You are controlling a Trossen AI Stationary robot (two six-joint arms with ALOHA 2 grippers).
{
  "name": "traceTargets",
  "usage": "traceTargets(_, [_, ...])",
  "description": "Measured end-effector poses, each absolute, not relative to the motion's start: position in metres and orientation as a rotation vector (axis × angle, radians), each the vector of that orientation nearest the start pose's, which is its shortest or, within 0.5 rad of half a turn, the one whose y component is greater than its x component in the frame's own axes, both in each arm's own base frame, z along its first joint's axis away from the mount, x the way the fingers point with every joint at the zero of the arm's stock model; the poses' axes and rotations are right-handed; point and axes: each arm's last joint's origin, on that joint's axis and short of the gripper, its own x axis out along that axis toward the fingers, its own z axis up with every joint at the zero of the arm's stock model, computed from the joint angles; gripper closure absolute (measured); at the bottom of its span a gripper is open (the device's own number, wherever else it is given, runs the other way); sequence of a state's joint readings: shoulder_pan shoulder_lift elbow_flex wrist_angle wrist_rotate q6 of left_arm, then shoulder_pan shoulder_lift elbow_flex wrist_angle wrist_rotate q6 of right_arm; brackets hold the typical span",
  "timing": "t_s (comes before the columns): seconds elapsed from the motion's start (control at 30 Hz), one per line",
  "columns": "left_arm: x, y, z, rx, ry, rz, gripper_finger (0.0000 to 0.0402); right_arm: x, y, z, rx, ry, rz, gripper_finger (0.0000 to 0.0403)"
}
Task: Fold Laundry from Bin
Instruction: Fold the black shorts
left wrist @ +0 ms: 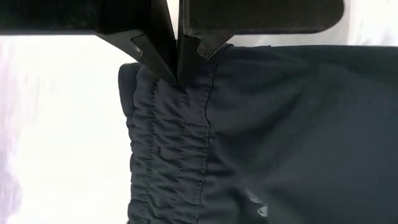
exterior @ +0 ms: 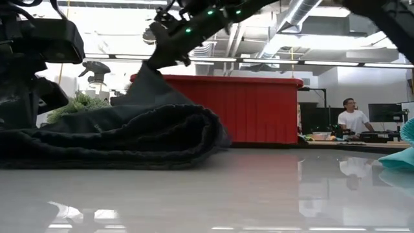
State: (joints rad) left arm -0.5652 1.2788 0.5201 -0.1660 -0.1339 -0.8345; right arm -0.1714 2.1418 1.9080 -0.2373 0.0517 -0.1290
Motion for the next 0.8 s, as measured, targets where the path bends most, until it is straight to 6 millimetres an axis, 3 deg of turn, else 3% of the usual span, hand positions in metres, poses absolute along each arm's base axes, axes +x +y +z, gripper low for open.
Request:
traceTargets(0.17, [0.188, -0.116, 0.154, -0.457, 0.984, -0.033, 0.0401, 0.518, -0.106, 0.291, -0.144, 0.417, -0.153, 0.0384])
traceTargets(0.3, [0.188, -0.116, 0.154, -0.455, 0.985, -0.031, 0.0401, 0.535, -0.111, 0.279, -0.071, 0.387, -0.014, 0.037])
traceTargets(0.5, [0.188, -0.115, 0.154, -0.422, 0.984, -0.035, 0.0401, 0.553, -0.11, 0.24, -0.023, 0.427, 0.089, 0.0306])
traceTargets(0.63, [0.188, -0.115, 0.154, -0.418, 0.983, -0.038, 0.0401, 0.555, -0.106, 0.236, -0.009, 0.423, 0.135, 0.0259])
traceTargets(0.8, [0.188, -0.115, 0.154, -0.417, 0.983, -0.039, 0.0401, 0.555, -0.106, 0.241, -0.002, 0.402, 0.132, 0.016])
